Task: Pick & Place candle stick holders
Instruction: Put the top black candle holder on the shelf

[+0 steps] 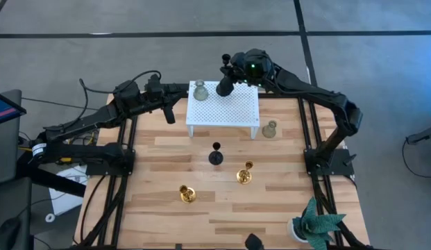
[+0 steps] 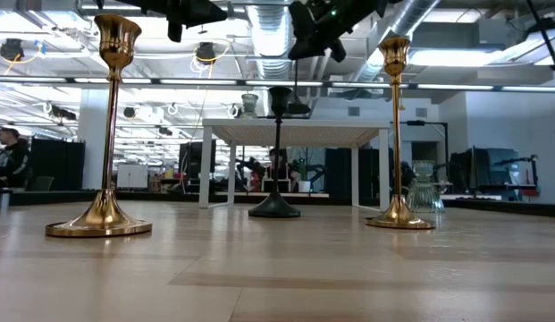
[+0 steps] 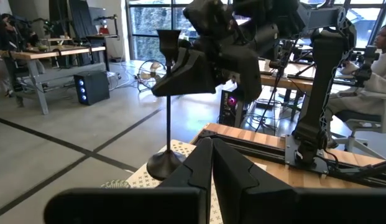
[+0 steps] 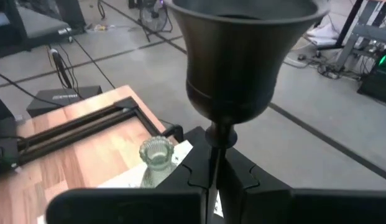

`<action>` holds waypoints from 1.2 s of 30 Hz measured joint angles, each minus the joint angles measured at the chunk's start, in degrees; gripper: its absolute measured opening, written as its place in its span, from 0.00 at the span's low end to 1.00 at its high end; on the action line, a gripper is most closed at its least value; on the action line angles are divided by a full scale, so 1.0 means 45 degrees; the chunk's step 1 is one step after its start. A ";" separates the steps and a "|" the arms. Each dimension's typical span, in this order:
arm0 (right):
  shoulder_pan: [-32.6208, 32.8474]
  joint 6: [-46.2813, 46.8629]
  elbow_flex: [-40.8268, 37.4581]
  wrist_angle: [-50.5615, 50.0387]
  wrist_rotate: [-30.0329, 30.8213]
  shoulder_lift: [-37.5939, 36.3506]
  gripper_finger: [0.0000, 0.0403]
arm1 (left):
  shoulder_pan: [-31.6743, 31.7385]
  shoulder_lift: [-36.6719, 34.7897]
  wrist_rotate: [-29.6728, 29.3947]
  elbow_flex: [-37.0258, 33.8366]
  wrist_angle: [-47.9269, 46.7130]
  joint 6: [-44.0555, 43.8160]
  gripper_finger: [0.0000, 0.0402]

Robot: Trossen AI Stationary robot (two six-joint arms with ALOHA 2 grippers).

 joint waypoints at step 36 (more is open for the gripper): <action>-0.0449 0.0295 -0.0010 0.0069 0.0017 0.0971 0.00 | 0.0004 0.0000 0.0000 0.0000 -0.0001 0.0000 0.03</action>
